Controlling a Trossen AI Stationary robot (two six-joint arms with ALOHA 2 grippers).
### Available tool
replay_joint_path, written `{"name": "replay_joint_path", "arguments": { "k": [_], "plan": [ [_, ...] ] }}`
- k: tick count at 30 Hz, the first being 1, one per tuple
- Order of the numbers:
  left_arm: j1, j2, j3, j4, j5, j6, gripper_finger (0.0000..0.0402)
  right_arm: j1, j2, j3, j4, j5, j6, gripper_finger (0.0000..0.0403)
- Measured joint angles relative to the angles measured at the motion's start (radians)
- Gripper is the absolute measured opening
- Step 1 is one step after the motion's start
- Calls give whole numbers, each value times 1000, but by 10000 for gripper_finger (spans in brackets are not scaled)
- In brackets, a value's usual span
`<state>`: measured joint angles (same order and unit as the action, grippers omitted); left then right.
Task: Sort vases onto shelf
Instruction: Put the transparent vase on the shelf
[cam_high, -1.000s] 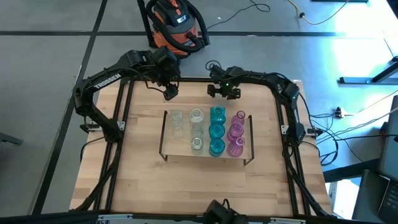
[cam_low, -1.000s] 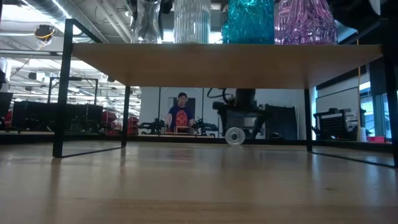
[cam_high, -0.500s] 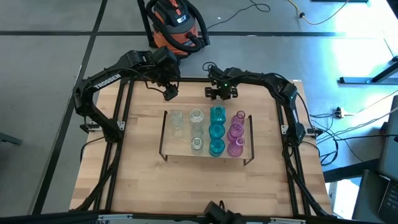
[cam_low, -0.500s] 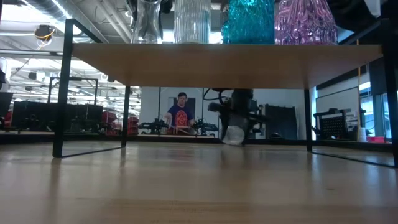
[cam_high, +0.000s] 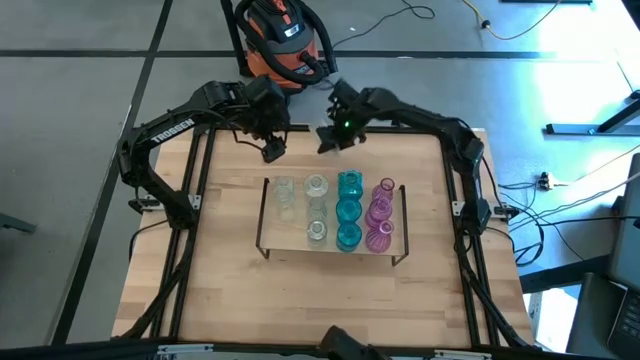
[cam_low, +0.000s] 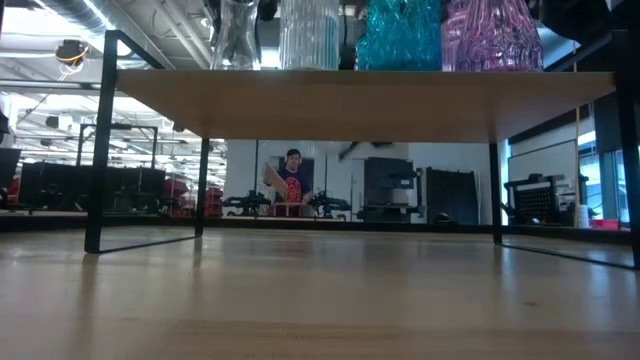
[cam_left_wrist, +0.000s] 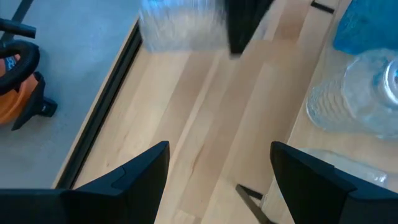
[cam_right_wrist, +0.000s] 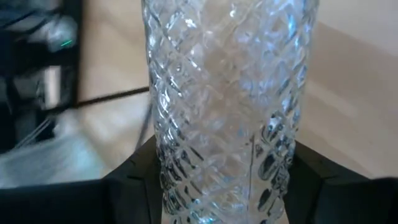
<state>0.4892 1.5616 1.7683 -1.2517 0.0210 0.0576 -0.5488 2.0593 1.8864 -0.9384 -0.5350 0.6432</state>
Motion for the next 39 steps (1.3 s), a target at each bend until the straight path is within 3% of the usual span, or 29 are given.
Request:
{"name": "replay_joint_path", "arguments": {
  "k": [5,11,18,23,26,34,39],
  "plan": [
    [0,-3,0,-10,0,96,273,-1,-7,259,-285,3,-186,198],
    [3,-32,0,45,-2,158,273,0,-7,465,-411,2,-223,198],
    [-53,-133,0,133,3,514,273,15,-35,450,-499,-128,-269,198],
    [-155,-181,0,247,-9,721,273,52,-37,450,-469,-314,-279,198],
    [-227,-172,0,292,-103,736,273,74,-37,450,-390,-395,-199,198],
    [-320,-109,0,328,-391,812,273,106,-26,450,-196,-466,24,198],
    [-334,-98,0,333,-420,819,273,117,-18,449,-158,-520,95,198]
  ]
}}
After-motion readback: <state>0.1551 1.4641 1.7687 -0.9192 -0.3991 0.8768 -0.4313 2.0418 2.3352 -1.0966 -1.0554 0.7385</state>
